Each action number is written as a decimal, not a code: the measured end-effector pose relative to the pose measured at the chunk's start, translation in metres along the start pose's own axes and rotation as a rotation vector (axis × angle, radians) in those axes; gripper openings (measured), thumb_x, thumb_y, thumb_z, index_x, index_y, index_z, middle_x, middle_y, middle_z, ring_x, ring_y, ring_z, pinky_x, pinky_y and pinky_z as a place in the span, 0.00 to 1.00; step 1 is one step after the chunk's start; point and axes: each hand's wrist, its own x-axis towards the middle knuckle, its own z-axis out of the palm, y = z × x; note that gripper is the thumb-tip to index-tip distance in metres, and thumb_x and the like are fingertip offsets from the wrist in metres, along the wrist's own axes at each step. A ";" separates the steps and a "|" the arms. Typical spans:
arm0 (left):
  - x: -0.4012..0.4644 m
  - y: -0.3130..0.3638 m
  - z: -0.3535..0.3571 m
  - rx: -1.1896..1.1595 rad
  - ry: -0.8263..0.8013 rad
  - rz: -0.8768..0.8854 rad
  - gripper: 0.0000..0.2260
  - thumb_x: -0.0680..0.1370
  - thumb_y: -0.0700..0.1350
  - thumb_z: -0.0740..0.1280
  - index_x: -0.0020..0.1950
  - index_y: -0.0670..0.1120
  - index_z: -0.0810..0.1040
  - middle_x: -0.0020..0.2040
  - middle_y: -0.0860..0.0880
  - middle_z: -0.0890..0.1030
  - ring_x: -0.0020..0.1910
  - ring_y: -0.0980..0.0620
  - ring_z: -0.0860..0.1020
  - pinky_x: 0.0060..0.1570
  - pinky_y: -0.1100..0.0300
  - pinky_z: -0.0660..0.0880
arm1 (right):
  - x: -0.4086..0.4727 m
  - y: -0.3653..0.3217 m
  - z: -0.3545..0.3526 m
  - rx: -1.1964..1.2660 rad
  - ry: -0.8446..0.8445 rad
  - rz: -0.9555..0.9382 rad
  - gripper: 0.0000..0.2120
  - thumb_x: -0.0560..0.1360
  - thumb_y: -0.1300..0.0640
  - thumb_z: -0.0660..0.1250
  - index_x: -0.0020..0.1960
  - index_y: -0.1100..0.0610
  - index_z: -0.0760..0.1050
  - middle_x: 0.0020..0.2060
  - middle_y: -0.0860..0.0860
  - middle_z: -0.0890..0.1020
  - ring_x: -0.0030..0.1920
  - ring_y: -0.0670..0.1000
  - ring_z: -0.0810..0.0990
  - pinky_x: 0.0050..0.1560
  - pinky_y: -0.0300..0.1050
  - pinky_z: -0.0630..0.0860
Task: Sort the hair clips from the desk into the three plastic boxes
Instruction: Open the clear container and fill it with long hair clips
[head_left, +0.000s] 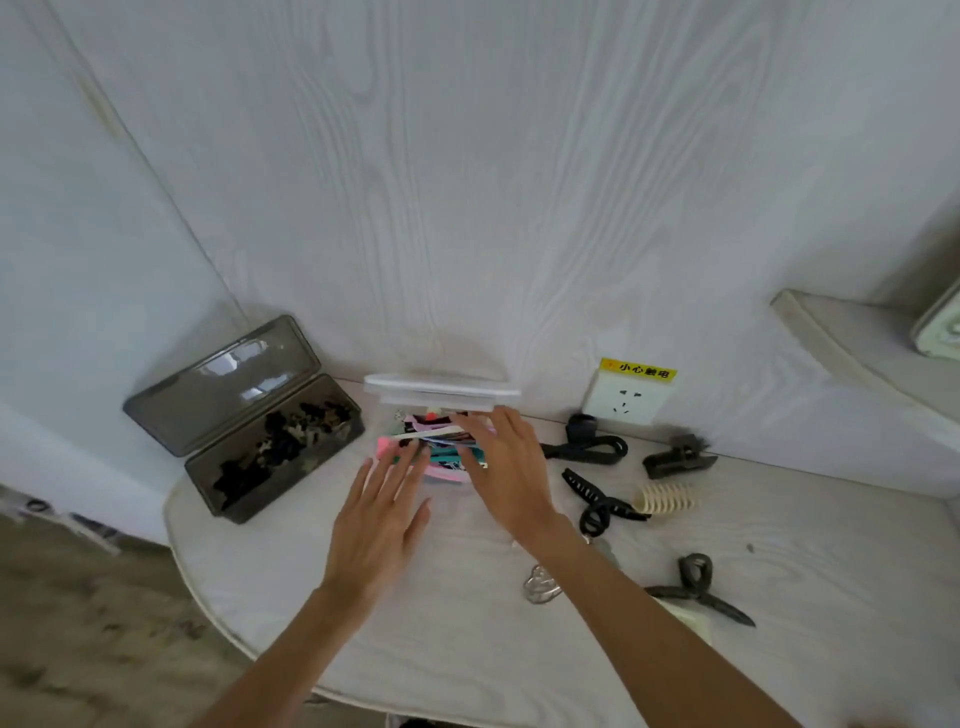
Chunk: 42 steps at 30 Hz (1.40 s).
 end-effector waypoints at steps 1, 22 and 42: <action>0.002 -0.001 0.001 0.010 -0.025 -0.006 0.25 0.80 0.55 0.48 0.74 0.45 0.60 0.74 0.47 0.64 0.73 0.48 0.60 0.72 0.54 0.51 | -0.002 0.006 -0.001 -0.033 0.024 -0.018 0.14 0.72 0.55 0.63 0.57 0.50 0.77 0.47 0.49 0.79 0.51 0.49 0.71 0.49 0.43 0.73; 0.033 -0.019 -0.017 -0.186 0.132 -0.246 0.07 0.75 0.46 0.68 0.48 0.45 0.84 0.46 0.49 0.84 0.50 0.45 0.78 0.45 0.52 0.76 | -0.021 0.012 -0.002 0.124 -0.078 0.323 0.10 0.74 0.55 0.66 0.54 0.52 0.79 0.61 0.48 0.75 0.63 0.48 0.68 0.62 0.43 0.66; -0.006 -0.012 -0.049 -0.199 0.033 -0.359 0.08 0.73 0.53 0.69 0.47 0.53 0.84 0.48 0.54 0.84 0.51 0.51 0.78 0.49 0.54 0.72 | -0.029 0.003 -0.037 0.263 -0.289 0.333 0.13 0.74 0.51 0.66 0.59 0.49 0.76 0.56 0.48 0.76 0.59 0.48 0.72 0.58 0.42 0.69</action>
